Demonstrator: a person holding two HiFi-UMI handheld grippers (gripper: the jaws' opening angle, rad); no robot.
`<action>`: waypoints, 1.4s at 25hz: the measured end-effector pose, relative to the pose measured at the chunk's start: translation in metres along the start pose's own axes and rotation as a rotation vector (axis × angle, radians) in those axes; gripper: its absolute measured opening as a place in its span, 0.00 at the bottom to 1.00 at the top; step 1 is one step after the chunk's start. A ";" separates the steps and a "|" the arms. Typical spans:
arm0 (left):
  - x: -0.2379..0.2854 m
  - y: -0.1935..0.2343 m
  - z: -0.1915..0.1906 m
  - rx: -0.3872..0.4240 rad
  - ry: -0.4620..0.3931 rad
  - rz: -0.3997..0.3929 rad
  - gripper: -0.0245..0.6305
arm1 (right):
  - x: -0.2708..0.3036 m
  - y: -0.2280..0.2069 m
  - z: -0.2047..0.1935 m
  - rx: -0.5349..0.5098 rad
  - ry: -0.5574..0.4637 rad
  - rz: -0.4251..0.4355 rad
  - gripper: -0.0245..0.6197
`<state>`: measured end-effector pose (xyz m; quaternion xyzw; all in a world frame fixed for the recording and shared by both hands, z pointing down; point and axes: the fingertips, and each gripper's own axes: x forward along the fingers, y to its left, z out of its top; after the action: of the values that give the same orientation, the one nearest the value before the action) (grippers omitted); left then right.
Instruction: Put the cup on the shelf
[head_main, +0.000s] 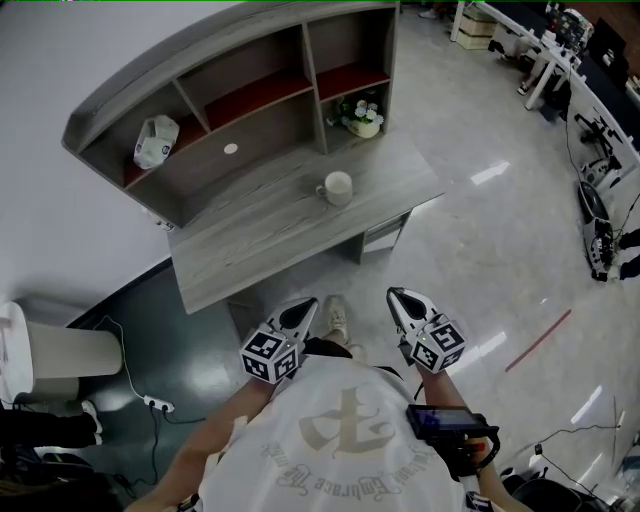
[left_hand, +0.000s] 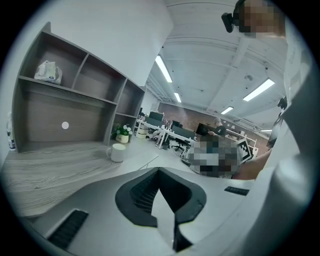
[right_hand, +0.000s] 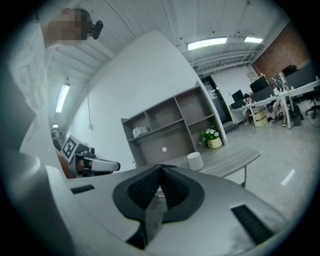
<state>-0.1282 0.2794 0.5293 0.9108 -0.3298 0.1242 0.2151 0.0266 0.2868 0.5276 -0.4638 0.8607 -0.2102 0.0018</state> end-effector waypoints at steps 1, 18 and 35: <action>0.000 0.003 0.000 -0.004 0.004 0.004 0.04 | 0.003 -0.002 0.000 0.004 0.002 0.001 0.04; 0.087 0.053 0.037 -0.032 0.028 -0.035 0.04 | 0.073 -0.063 0.030 -0.004 0.058 0.013 0.04; 0.165 0.102 0.088 -0.015 0.044 -0.099 0.04 | 0.135 -0.125 0.068 0.000 0.053 -0.027 0.04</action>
<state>-0.0638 0.0773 0.5448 0.9214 -0.2806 0.1308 0.2350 0.0629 0.0947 0.5372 -0.4697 0.8541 -0.2223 -0.0240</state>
